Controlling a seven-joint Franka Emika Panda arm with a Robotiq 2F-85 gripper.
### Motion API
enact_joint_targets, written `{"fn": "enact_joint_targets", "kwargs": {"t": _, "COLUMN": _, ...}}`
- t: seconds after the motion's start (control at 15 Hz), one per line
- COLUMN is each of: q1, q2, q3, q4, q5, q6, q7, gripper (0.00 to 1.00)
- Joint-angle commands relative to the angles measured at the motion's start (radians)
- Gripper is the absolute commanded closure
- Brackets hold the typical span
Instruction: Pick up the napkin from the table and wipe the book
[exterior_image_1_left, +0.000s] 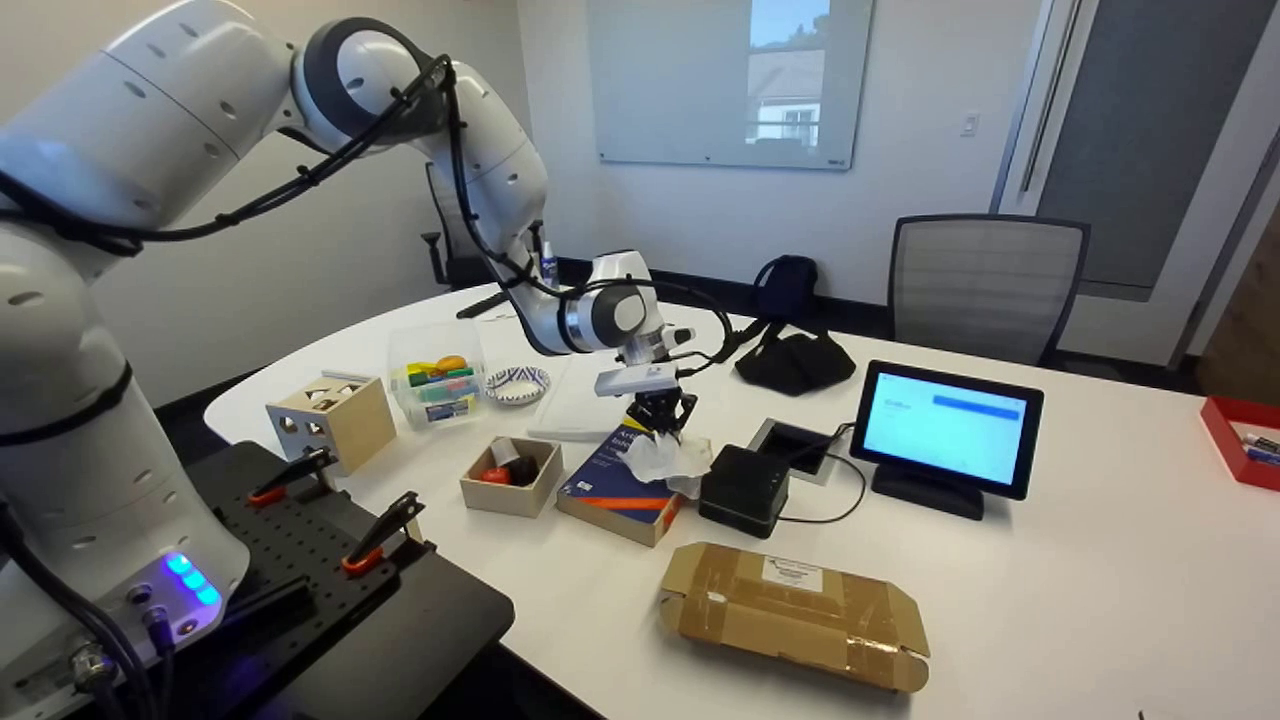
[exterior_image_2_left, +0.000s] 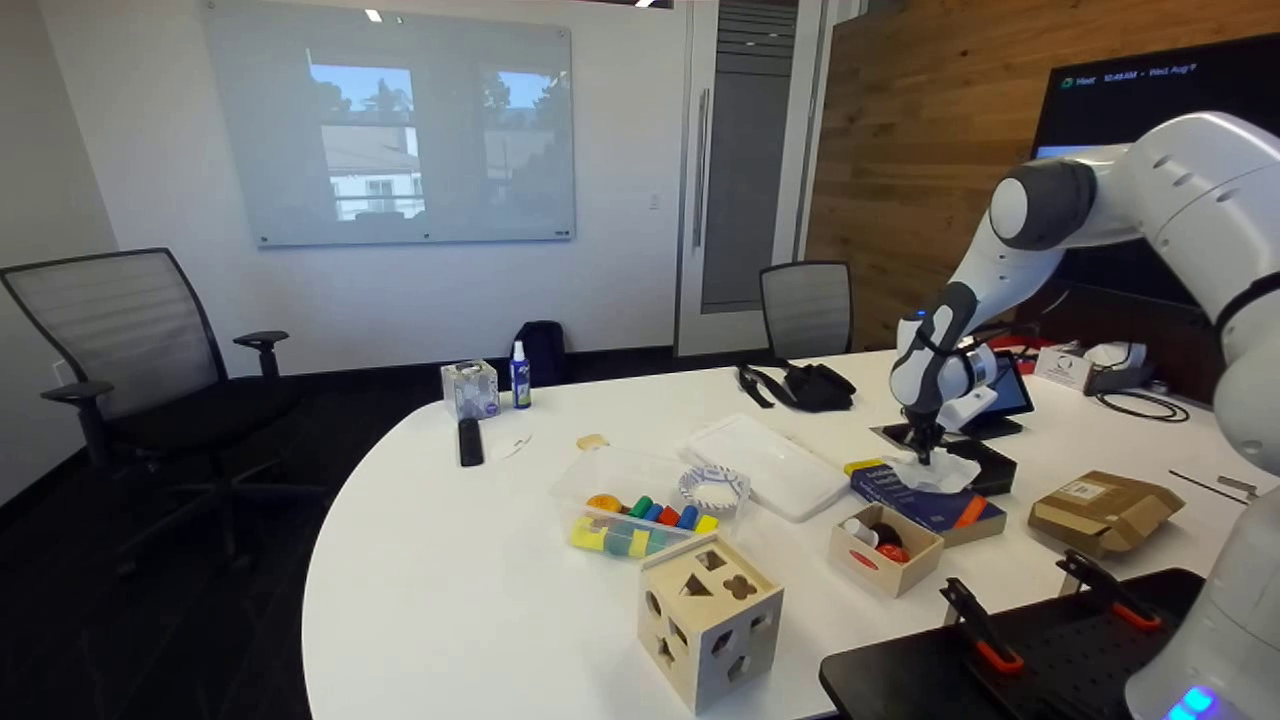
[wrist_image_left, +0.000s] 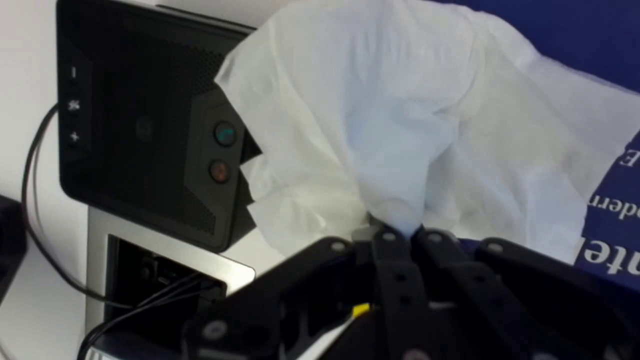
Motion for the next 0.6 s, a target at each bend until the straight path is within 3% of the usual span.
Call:
{"fn": "enact_joint_targets", "kwargs": {"t": 0.0, "q1": -0.021, "q2": 0.015, "q3": 0.020, "q4": 0.009, "q5": 0.029, "q6": -0.045, "q7": 0.007, "gripper": 0.99}}
{"fn": "enact_joint_targets", "kwargs": {"t": 0.53, "q1": -0.067, "q2": -0.028, "q3": 0.159, "q4": -0.038, "q5": 0.044, "q6": -0.063, "q7": -0.103, "gripper": 0.99}}
